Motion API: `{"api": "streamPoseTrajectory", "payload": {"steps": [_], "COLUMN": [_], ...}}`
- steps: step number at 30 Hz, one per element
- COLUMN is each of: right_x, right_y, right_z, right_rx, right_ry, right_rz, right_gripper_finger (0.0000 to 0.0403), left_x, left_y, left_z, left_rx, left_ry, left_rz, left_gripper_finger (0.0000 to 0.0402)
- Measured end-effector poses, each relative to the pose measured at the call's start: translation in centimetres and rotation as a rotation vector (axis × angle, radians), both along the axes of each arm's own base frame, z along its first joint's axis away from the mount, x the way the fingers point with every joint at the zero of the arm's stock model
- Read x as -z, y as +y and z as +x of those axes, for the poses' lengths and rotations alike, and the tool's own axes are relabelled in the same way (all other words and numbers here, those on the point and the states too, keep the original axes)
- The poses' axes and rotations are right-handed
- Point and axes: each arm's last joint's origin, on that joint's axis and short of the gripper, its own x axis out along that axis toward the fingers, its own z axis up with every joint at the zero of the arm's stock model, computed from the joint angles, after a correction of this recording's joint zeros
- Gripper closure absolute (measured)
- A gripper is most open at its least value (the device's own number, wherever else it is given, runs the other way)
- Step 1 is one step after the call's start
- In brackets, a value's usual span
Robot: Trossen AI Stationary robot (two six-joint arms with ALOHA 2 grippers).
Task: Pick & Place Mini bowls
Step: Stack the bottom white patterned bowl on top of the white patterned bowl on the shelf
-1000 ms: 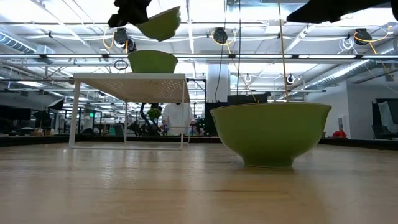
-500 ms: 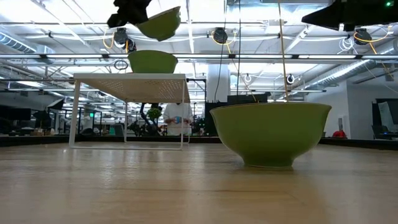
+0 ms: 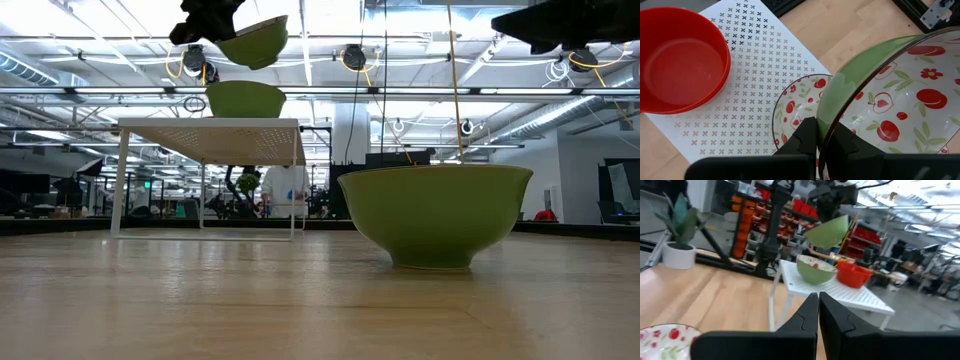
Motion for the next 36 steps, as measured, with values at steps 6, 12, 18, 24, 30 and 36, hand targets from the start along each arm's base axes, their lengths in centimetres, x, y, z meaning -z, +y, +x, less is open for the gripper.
{"api": "streamPoseTrajectory", "payload": {"steps": [6,12,18,24,30,36], "right_x": [0.3,0.9,0.3,0.8,0.6,0.6], "right_y": [-0.6,-1.4,-1.3,-1.2,-1.2,-1.2], "right_z": [-0.4,-1.5,-2.6,-2.6,-2.6,-2.6], "right_rx": [-0.041,-0.004,-0.201,-0.223,-0.227,-0.227], "right_ry": [0.027,0.059,-0.028,-0.044,-0.078,-0.073], "right_rz": [0.029,0.068,0.107,0.116,0.127,0.126], "right_gripper_finger": [0.0403,0.0403,0.0403,0.0403,0.0403,0.0403], "left_x": [0.4,1.1,1.4,1.4,1.4,1.4], "left_y": [0.1,0.3,0.4,0.5,1.0,1.4], "left_z": [0.3,0.6,0.8,0.9,0.7,0.5], "left_rx": [-0.001,0.001,0.015,0.008,-0.009,-0.031], "left_ry": [0.023,0.077,0.097,0.088,0.075,0.071], "left_rz": [-0.009,-0.027,-0.028,-0.028,-0.057,-0.066], "left_gripper_finger": [0.0389,0.0389,0.0389,0.0389,0.0389,0.0389]}}
